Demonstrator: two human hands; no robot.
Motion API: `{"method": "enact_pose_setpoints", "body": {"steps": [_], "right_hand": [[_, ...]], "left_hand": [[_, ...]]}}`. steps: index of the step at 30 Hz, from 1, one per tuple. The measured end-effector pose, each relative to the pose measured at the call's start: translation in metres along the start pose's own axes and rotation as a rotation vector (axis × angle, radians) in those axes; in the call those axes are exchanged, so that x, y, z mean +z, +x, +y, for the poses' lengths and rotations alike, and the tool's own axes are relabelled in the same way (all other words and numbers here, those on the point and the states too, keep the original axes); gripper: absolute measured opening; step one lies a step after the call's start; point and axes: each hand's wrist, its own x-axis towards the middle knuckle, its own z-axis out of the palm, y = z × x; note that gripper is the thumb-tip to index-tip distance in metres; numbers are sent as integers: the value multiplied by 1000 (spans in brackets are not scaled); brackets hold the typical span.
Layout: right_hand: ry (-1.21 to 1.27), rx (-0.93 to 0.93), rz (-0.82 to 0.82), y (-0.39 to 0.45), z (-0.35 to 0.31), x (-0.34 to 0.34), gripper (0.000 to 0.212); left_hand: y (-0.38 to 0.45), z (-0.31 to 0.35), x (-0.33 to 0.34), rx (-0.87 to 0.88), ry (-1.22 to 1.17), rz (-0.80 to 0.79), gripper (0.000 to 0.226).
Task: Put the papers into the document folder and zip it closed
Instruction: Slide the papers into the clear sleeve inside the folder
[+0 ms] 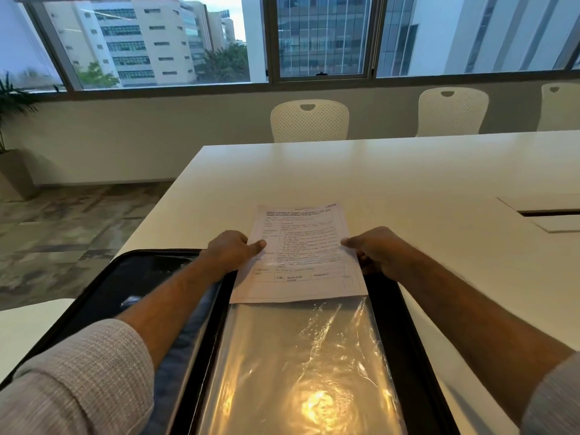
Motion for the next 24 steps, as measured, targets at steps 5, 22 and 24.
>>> {"method": "enact_pose_setpoints", "body": {"steps": [5,22,24], "right_hand": [[48,1,-86,-1,2,-3,22],[226,19,-152,-5,4,-9,12],[191,9,-147,-8,4,-8,14]], "left_hand": [[5,17,-4,-171,-168,28,65],[-1,4,-34,-105,-52,-248,11],[-2,4,-33,-112,-83,-213,16]]}}
